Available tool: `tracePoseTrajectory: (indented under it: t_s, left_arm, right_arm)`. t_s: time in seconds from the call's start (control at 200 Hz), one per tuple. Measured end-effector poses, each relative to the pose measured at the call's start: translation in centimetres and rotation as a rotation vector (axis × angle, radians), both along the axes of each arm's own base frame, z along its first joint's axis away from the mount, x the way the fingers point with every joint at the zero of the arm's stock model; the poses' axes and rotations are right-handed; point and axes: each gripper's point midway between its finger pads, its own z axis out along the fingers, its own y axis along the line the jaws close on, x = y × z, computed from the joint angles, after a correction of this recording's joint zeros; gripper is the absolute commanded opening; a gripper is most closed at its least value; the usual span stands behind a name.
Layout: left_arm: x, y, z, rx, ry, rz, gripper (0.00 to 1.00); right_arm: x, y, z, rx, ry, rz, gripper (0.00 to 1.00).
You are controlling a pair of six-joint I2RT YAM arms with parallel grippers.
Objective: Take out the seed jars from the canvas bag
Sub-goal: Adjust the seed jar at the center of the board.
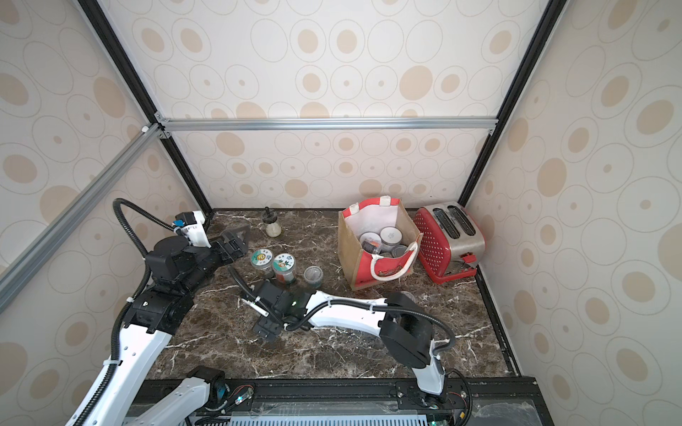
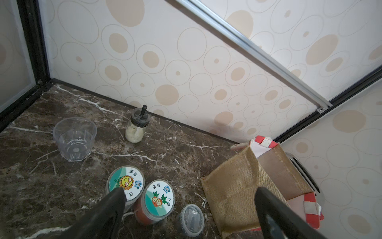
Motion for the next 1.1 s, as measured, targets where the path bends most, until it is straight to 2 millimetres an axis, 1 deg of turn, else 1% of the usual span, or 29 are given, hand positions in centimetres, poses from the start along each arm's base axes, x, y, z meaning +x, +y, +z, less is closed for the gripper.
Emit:
tracePoseTrajectory:
  t_s: [0.105,0.185,0.31,0.355,0.39,0.525,0.67,0.76,0.83,0.955,1.1]
  left_arm:
    - [-0.4,0.1,-3.5,0.023,0.108,0.000,0.98]
    - [-1.2,0.0,-7.0,0.038,0.209,-0.014,0.98]
    - [-2.8,-0.3,-12.9,0.064,0.371,-0.040,0.98]
    - [-3.5,-0.4,-14.6,0.072,0.421,-0.046,0.98]
    - [-3.9,-0.4,-15.8,0.080,0.454,-0.051,0.96]
    - [-4.7,-1.0,-18.8,0.105,0.539,-0.070,0.93]
    - [-4.4,-1.9,-21.9,0.139,0.624,-0.093,0.94]
    - [-4.3,-2.2,-23.7,0.164,0.675,-0.101,0.95]
    - [-4.1,-2.2,-24.7,0.185,0.696,-0.098,0.96]
    - [-3.5,-2.2,-25.7,0.209,0.706,-0.088,0.95]
    - [-3.0,-2.7,-27.3,0.235,0.723,-0.094,0.95]
  right_arm:
    - [1.8,-2.3,3.3,0.098,0.082,-0.102,0.97]
    - [3.5,-5.2,4.9,0.167,0.152,-0.194,0.98]
    - [6.0,-9.7,5.6,0.234,0.247,-0.330,1.00]
    - [6.4,-10.7,5.6,0.245,0.271,-0.361,1.00]
    - [6.5,-11.1,5.6,0.250,0.284,-0.373,1.00]
    - [5.8,-11.2,5.9,0.266,0.330,-0.363,1.00]
    - [5.2,-11.3,5.7,0.257,0.361,-0.356,1.00]
    - [5.2,-11.7,6.1,0.263,0.365,-0.361,1.00]
    - [5.1,-12.0,7.0,0.281,0.361,-0.361,1.00]
    - [5.0,-12.6,8.5,0.313,0.348,-0.358,1.00]
    - [5.1,-12.7,8.7,0.318,0.350,-0.359,1.00]
